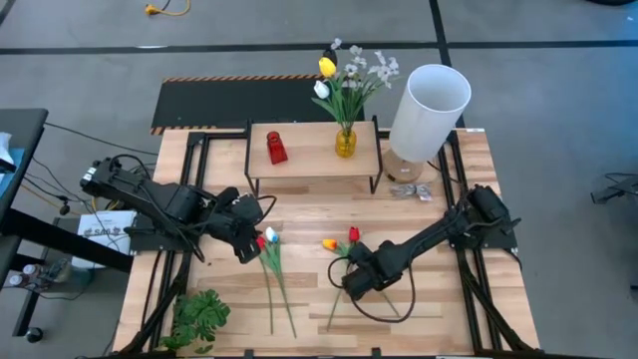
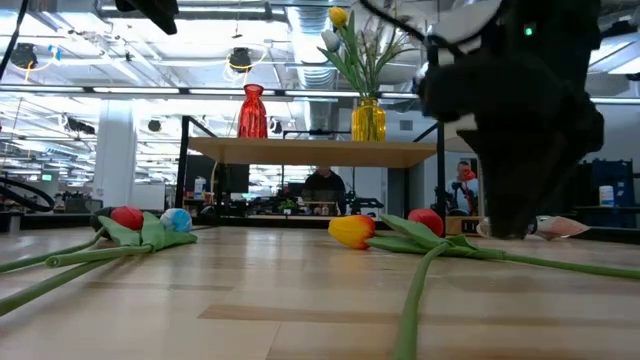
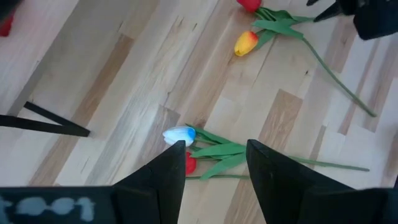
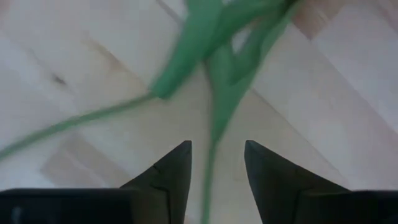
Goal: Pick and place flowers into a vace then onto a shelf
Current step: Put the yellow tulip into the red flower vase
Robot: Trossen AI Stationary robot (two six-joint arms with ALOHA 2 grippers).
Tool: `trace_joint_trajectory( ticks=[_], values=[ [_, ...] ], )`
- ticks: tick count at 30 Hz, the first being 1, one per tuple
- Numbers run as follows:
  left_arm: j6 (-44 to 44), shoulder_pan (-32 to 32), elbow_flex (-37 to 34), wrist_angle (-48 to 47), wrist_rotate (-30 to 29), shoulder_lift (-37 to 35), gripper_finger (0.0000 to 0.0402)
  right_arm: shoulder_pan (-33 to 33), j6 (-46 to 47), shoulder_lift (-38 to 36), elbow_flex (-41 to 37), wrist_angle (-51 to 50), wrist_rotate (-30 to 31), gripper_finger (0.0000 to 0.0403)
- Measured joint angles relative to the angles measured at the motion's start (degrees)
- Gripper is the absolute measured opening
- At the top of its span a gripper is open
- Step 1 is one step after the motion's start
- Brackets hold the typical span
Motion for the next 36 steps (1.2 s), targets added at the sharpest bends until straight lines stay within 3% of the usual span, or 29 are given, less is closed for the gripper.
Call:
trace_joint_trajectory(
  ticks=[14,19,26,36],
  values=[
    [0.0,0.0,0.0,0.4,1.3,0.0,0.0158,1.2,0.2,3.6,0.3,1.4,-0.3,0.0127],
    [0.0,0.0,0.0,0.4,1.8,0.0,0.0158,1.2,0.2,3.6,0.2,2.2,-0.2,0.0091],
    [0.3,0.0,0.0,0.4,4.3,0.0,0.0158,1.9,-0.7,3.6,0.2,2.4,0.1,0.0009],
    [3.4,0.0,0.0,0.3,11.3,0.0,0.0158,4.7,-2.9,3.6,7.4,-10.4,-0.3,0.0003]
  ],
)
